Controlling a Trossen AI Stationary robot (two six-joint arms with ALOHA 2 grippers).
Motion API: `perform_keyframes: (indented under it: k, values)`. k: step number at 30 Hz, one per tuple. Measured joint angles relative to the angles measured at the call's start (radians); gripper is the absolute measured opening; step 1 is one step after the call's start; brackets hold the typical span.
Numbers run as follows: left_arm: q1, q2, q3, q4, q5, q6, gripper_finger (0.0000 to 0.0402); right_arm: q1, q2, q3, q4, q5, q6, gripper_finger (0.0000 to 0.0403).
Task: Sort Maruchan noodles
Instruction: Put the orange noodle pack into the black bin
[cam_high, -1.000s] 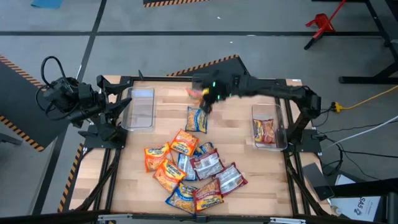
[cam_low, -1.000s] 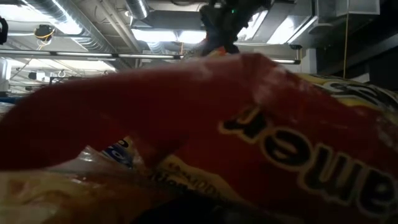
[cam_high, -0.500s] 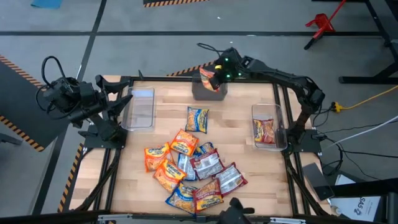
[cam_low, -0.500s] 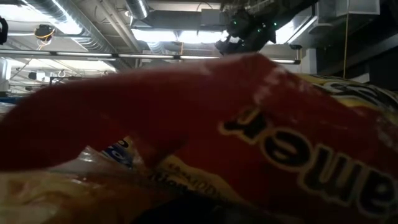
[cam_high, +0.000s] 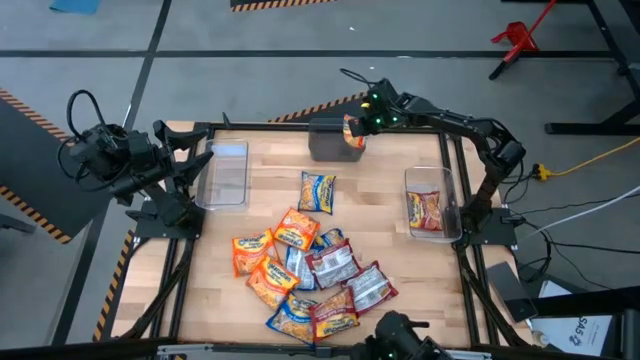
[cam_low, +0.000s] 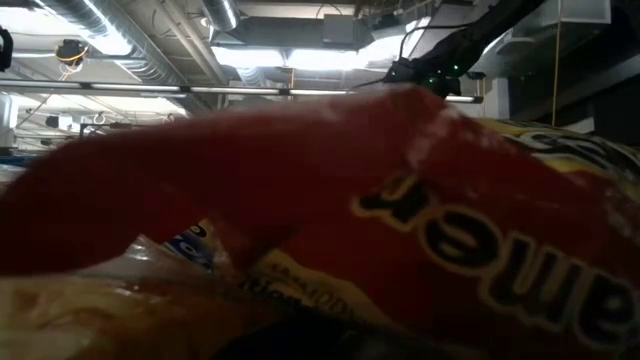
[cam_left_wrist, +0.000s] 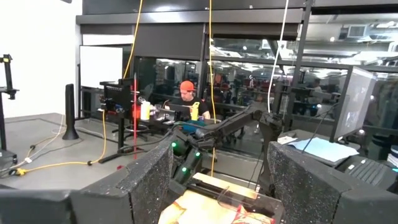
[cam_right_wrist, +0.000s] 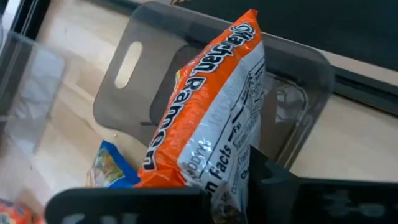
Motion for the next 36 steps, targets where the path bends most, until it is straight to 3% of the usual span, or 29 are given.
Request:
perform_keyframes:
  k: [8, 20, 25, 28, 31, 36]
  values:
    - [0.000, 0.000, 0.000, 0.000, -0.003, 0.000, 0.0258, -0.031, 0.029, -0.014, 0.009, -0.029, 0.053, 0.0033]
    - [0.000, 0.000, 0.000, 0.000, -0.025, -0.001, 0.0258, -0.038, 0.072, -0.002, 0.021, -0.041, 0.054, 0.0200]
    - [0.000, 0.000, 0.000, 0.000, -0.026, -0.001, 0.0258, -0.044, 0.072, 0.064, 0.013, -0.051, 0.054, 0.0231]
    - [0.000, 0.000, 0.000, 0.000, -0.026, -0.001, 0.0258, -0.043, 0.072, 0.112, -0.008, 0.011, 0.046, 0.0234]
    - [0.000, 0.000, 0.000, 0.000, -0.026, -0.001, 0.0258, -0.043, 0.072, 0.151, -0.010, 0.071, -0.028, 0.0234]
    - [0.000, 0.000, 0.000, 0.000, -0.039, 0.000, 0.0258, -0.008, 0.071, 0.227, -0.071, -0.054, -0.344, 0.0234]
